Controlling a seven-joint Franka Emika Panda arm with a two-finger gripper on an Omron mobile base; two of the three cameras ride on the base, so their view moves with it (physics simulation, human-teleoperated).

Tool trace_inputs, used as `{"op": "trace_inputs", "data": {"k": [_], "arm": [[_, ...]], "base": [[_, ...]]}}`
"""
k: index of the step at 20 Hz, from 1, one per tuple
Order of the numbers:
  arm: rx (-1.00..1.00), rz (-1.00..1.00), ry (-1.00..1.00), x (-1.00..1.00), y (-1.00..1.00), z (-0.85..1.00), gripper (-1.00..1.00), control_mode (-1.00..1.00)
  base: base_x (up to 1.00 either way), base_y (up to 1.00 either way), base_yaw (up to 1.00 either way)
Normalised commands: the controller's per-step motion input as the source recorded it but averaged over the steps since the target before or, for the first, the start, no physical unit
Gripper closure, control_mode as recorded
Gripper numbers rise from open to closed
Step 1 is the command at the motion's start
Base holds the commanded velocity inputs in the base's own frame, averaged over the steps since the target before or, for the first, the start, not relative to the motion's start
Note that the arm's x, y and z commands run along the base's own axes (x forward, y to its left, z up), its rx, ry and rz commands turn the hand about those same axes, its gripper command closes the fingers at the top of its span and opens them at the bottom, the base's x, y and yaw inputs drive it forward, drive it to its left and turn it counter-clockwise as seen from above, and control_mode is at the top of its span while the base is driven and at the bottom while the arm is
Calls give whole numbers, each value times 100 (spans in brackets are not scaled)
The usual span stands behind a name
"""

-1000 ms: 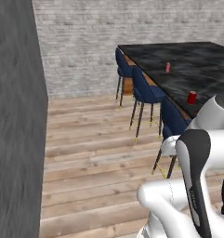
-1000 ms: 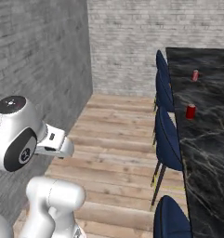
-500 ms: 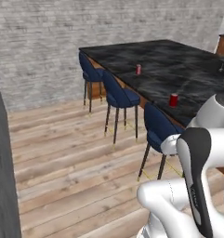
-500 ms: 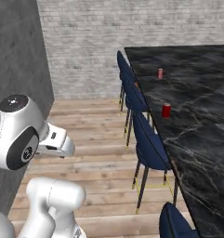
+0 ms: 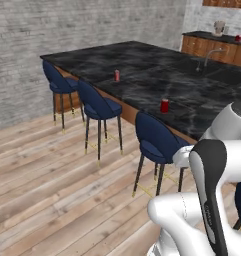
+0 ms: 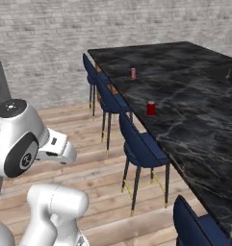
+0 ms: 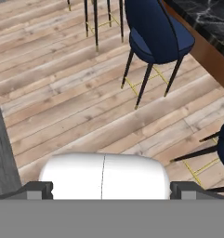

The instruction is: Four empty soda cans are scattered around the kitchen. Gather all the cans and cluster them next to the stove for recycling.

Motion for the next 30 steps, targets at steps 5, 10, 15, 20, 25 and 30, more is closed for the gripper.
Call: {"op": "trace_inputs", "data": {"k": [5, 10, 15, 20, 25, 30], "arm": [[0, 0, 0, 0, 0, 0, -100, 100], [0, 0, 0, 0, 0, 0, -100, 100], [0, 0, 0, 0, 0, 0, -100, 100], [0, 0, 0, 0, 0, 0, -100, 100], [0, 0, 0, 0, 0, 0, -100, 100], [0, 0, 0, 0, 0, 0, -100, 100]], "base": [[19, 52, -34], [2, 67, -30], [18, 54, -50], [6, 71, -48], [0, 81, -46], [4, 93, -32]]}}
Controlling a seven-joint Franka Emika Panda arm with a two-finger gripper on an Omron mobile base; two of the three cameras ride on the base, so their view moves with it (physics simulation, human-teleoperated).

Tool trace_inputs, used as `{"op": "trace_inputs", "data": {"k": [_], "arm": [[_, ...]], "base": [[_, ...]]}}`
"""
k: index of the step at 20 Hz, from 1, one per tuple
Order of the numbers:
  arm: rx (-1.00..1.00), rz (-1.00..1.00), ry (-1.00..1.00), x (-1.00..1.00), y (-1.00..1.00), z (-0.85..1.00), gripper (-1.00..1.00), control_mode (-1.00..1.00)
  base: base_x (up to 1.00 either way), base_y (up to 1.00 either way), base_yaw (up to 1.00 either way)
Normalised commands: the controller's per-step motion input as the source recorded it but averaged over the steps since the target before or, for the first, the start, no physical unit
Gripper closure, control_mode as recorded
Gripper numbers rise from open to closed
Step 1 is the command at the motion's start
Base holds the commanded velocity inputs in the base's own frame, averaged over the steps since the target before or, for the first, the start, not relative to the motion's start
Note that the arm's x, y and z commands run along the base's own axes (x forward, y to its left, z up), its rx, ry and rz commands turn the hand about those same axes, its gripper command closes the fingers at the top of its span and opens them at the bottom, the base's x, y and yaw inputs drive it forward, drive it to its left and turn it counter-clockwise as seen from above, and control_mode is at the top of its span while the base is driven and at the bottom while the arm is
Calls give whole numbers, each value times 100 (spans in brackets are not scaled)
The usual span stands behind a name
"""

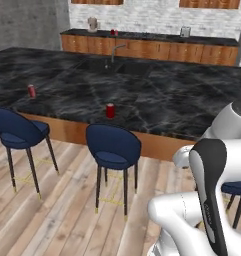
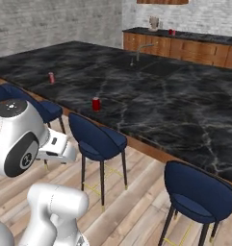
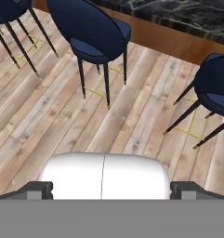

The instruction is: Four empty soda cans are scattered around the kitchen. Gather all the cans and cluster them next to the stove for recycling.

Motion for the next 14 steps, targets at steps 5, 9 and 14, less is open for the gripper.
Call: {"op": "trace_inputs", "data": {"k": [5, 9, 14], "arm": [[0, 0, 0, 0, 0, 0, -100, 100], [0, 0, 0, 0, 0, 0, -100, 100], [0, 0, 0, 0, 0, 0, -100, 100]], "base": [[0, 98, -24], [2, 100, -22], [0, 100, -14]]}}
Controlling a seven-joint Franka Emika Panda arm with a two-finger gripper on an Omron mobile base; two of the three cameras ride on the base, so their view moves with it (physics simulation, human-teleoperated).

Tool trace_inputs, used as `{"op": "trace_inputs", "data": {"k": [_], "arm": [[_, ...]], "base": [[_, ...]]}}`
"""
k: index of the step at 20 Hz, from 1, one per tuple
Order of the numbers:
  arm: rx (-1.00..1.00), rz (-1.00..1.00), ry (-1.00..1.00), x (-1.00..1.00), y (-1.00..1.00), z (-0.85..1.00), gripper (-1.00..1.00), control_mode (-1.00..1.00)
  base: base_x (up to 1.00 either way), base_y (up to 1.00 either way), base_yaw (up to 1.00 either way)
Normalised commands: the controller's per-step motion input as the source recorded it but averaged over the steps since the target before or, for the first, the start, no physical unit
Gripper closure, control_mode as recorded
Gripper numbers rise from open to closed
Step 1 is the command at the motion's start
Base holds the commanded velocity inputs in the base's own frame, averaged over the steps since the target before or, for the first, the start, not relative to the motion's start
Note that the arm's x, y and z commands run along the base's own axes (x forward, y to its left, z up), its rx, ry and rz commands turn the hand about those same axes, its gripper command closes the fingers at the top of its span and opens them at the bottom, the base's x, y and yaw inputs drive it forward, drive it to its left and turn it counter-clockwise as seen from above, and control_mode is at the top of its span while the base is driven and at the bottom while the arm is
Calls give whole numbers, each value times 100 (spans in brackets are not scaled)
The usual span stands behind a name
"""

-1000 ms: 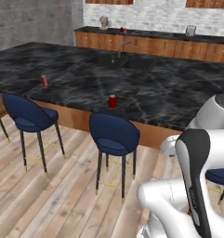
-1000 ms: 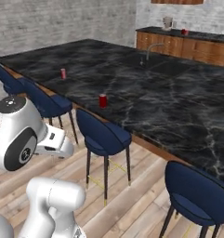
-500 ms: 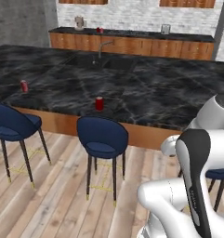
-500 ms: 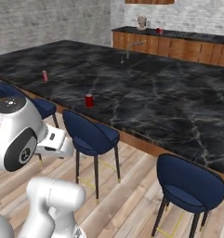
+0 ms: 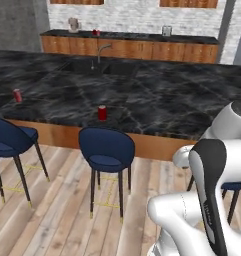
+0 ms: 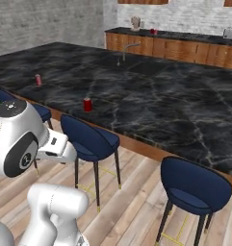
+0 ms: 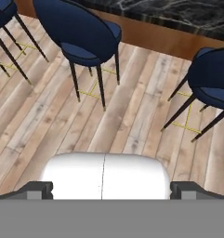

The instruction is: Four empty soda cans are scattered around the kitchen. Gather all the cans and cluster them next to the stove for recycling.

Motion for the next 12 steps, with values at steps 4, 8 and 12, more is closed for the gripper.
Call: {"op": "trace_inputs", "data": {"k": [4, 8, 12], "arm": [[0, 0, 0, 0, 0, 0, -100, 100], [0, 0, 0, 0, 0, 0, -100, 100], [0, 0, 0, 0, 0, 0, -100, 100]], "base": [[6, 100, -10], [64, 100, -17], [61, 99, -20]]}}
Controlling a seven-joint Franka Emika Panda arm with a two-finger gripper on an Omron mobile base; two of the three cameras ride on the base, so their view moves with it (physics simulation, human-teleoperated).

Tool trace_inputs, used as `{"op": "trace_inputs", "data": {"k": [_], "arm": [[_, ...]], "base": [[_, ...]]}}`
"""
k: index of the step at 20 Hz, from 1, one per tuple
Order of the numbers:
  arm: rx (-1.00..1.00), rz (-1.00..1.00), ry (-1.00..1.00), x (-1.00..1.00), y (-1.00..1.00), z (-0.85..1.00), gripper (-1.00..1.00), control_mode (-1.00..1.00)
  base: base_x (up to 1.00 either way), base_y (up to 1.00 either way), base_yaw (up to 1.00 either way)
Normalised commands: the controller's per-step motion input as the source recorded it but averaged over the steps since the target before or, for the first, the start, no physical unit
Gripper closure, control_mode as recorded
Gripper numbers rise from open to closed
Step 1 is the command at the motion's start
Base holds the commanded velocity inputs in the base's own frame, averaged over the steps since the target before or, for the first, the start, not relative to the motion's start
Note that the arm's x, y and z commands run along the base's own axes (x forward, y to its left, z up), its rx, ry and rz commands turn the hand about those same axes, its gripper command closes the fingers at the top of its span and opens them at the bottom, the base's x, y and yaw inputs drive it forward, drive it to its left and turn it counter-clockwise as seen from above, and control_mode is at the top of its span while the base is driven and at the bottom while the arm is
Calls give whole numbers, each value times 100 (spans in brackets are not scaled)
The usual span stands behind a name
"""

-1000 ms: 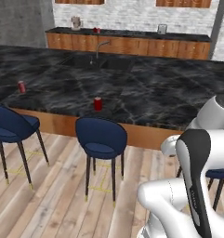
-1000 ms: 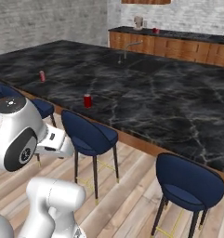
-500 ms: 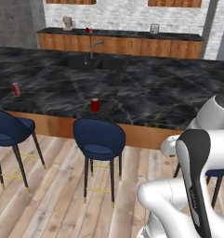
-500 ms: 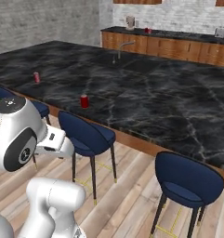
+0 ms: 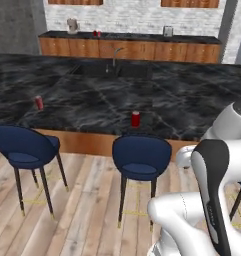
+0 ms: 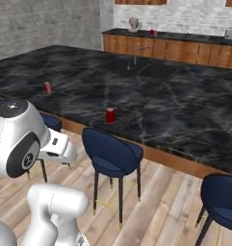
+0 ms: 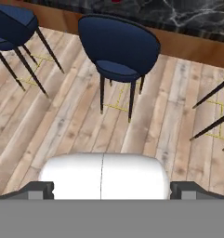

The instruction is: Four empty soda cans are scattered around the kitchen. Gather all the cans and cluster them next to the stove for recycling.

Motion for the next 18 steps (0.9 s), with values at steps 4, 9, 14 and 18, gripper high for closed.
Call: {"op": "trace_inputs", "data": {"k": [4, 9, 14, 18], "arm": [[0, 0, 0, 0, 0, 0, -100, 100], [0, 0, 0, 0, 0, 0, -100, 100], [0, 0, 0, 0, 0, 0, -100, 100], [0, 0, 0, 0, 0, 0, -100, 100]], "base": [[54, 96, -20], [61, 76, -22], [68, 32, -20], [57, 23, -18]]}}
